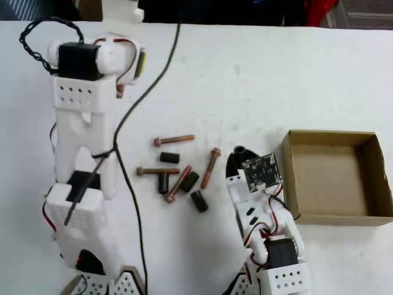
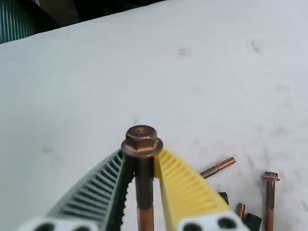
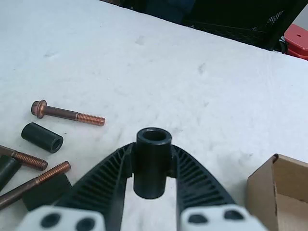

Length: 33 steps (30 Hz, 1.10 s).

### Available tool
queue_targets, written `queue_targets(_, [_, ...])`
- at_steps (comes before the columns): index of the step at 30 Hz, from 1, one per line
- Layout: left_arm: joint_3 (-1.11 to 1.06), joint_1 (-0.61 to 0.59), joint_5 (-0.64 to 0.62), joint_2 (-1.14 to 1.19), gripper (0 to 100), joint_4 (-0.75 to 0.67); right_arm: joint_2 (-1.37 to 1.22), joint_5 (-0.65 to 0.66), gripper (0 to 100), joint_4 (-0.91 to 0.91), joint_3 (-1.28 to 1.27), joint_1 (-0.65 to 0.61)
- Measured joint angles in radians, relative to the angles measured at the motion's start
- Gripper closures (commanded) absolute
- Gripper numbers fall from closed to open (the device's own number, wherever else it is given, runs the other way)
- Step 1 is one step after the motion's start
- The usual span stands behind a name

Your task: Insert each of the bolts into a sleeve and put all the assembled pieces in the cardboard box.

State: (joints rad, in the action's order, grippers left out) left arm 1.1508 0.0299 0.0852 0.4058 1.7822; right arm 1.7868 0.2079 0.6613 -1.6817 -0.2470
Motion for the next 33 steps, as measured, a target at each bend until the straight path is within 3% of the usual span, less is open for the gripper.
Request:
queue_targets(6, [-0.015, -0.017, 0.000, -0.023, 98, 0.000, 0.000, 0.000, 98.1, 0.000, 0.000, 0.000])
queue_targets(12, [-0.064, -0.015, 0.000, -0.216, 98, 0.000, 0.000, 0.000, 98.1, 0.000, 0.000, 0.000])
queue_targets(25, [-0.667, -0.009, 0.000, -0.683, 98, -0.040, 0.000, 0.000, 98.1, 0.000, 0.000, -0.008])
queue_targets(33, [-1.007, -0.008, 0.000, -0.882, 98, -0.207, 0.000, -0.002, 98.1, 0.000, 0.000, -0.169])
